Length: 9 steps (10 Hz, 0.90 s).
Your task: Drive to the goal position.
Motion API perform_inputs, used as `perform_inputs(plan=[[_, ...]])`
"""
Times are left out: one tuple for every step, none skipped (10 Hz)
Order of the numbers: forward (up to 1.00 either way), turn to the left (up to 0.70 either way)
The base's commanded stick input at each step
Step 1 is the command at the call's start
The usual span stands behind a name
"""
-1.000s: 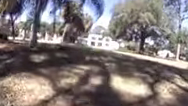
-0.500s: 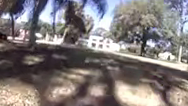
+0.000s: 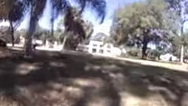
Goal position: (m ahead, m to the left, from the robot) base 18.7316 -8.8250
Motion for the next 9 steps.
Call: perform_inputs(plan=[[0.70,-0.25],[0.70,0.00],[0.70,0.00],[0.70,0.00],[0.70,0.00],[0.70,0.00],[0.70,0.00],[0.70,0.00],[0.70,0.00]])
